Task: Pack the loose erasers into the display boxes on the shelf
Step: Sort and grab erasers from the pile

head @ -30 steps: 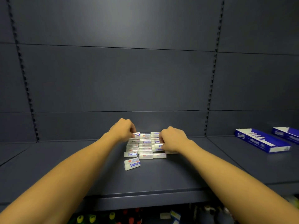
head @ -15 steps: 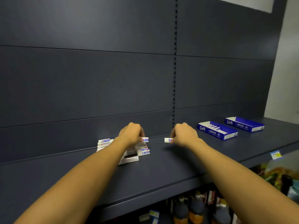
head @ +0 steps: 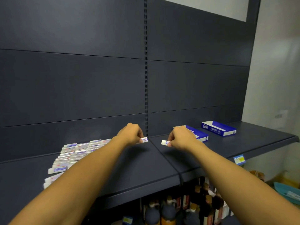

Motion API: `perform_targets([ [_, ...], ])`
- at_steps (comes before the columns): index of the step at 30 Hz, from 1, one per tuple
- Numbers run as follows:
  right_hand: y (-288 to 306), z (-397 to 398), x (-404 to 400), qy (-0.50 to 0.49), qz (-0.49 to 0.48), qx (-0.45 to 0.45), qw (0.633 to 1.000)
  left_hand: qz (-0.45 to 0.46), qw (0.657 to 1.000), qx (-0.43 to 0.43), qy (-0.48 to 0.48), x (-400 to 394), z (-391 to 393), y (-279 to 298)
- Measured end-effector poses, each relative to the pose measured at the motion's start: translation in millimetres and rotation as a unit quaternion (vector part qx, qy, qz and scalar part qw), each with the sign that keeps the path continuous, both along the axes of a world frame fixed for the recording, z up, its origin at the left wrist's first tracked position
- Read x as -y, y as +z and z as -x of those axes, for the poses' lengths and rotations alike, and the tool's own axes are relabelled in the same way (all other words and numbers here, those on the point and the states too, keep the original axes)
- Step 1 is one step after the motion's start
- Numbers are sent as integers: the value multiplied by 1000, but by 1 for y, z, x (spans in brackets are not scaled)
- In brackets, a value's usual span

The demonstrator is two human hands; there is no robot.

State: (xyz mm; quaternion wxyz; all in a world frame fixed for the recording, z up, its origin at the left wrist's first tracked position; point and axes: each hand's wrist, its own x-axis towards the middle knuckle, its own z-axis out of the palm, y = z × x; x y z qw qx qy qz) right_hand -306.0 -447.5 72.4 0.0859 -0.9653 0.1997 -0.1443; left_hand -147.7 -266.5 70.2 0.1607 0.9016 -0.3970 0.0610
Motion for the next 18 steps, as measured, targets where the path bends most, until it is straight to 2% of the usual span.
perform_targets([
  [9, -10, 48, 87, -5, 1, -2, 1000, -10, 1000, -6, 10, 94, 49, -4],
  [18, -12, 54, 159, -40, 1, 9, 999, -40, 999, 17, 11, 171, 68, 0],
])
